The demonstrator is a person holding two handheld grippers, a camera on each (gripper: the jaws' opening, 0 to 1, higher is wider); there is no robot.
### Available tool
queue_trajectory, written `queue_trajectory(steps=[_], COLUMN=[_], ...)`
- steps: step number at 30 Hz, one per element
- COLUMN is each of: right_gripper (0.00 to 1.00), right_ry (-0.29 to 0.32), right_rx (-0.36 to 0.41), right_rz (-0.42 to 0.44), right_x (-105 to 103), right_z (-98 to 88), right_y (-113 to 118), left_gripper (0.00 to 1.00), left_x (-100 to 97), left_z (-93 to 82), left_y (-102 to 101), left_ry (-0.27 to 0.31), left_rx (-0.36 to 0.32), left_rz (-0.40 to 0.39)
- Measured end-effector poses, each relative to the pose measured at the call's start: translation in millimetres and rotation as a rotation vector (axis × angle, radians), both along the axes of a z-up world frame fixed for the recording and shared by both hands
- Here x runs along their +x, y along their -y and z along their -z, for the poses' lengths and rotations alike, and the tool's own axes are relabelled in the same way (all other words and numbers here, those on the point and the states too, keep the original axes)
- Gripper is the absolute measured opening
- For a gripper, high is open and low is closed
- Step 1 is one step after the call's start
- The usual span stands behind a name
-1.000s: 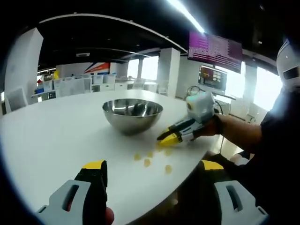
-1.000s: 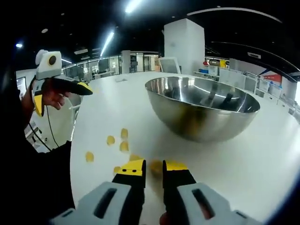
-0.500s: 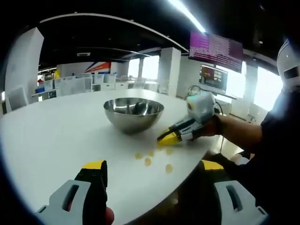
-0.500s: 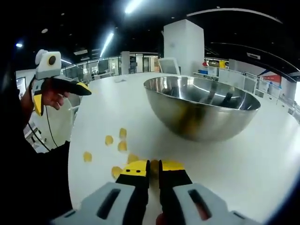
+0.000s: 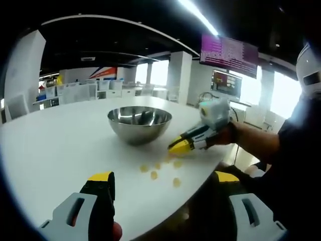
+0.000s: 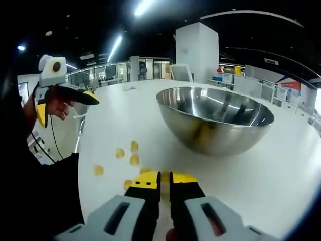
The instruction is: Pick up the QQ candy scattered on the table and place it into the stainless steel bowl on the table
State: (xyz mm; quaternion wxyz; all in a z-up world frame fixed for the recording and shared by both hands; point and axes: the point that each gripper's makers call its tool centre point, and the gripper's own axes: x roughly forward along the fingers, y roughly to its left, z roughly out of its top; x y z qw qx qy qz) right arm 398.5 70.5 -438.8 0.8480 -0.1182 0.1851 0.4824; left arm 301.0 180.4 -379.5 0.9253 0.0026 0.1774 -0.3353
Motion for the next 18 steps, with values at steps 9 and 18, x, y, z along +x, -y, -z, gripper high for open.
queue_trajectory(steps=[9,18], right_gripper=[0.08,0.08], right_ry=[0.033,0.066], right_rx=[0.081,0.170], right_rz=[-0.012,0.003], right_x=[-24.6,-52.8], right_z=[-49.8,-94.9], right_y=[18.5,52.9], left_gripper=[0.80,0.80], left_x=[0.4,0.2], left_z=[-2.9,-3.8], left_y=[6.8,6.5], left_ry=[0.008,0.010], left_rx=[0.001,-0.004], left_rz=[0.017,0.012])
